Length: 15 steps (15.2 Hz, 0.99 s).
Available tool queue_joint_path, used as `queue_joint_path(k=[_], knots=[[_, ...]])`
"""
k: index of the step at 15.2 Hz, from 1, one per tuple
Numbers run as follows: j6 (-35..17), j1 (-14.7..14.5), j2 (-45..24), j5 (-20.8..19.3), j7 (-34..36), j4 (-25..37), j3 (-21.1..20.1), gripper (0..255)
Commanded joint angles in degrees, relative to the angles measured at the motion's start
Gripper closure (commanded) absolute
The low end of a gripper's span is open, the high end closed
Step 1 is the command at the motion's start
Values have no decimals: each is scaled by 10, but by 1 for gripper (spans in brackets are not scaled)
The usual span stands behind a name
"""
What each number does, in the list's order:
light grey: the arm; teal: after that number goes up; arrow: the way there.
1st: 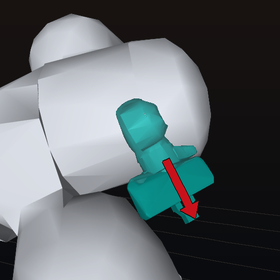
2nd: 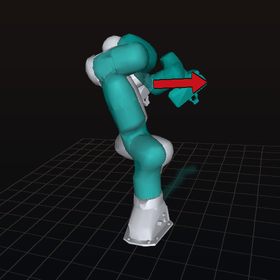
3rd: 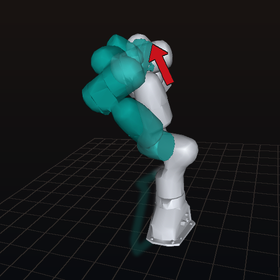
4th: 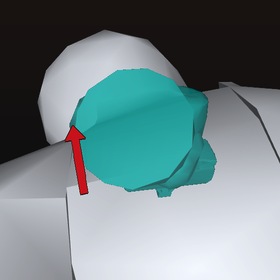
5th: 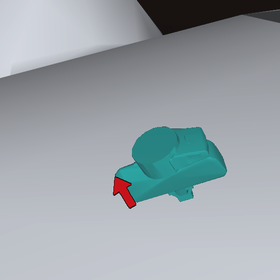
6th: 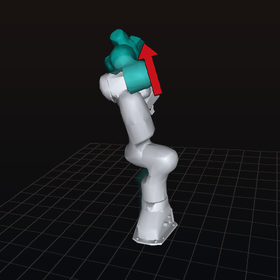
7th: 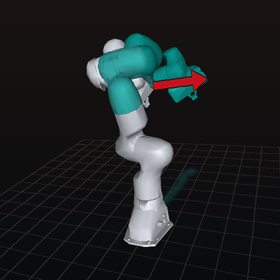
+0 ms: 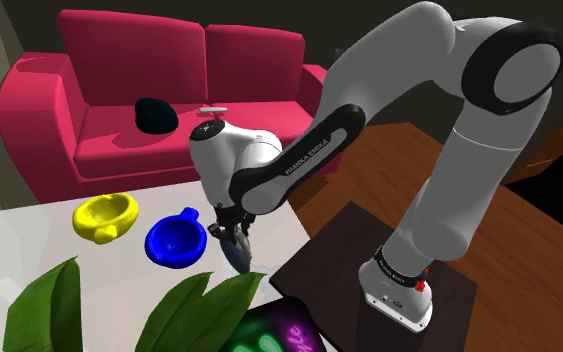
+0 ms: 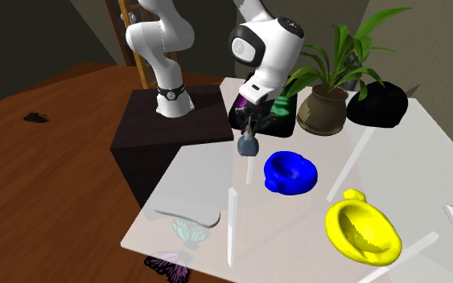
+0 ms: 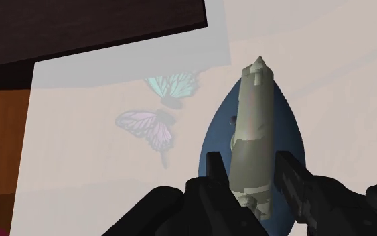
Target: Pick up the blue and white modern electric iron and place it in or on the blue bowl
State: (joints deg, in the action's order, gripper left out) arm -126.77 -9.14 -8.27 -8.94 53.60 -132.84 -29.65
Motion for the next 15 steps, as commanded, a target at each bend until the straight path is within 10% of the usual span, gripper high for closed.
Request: queue_joint_path(k=[1,15], knots=[[17,2,13,10,-8,6,-2,255],[119,6,92,60,-49,43,-6,255]])
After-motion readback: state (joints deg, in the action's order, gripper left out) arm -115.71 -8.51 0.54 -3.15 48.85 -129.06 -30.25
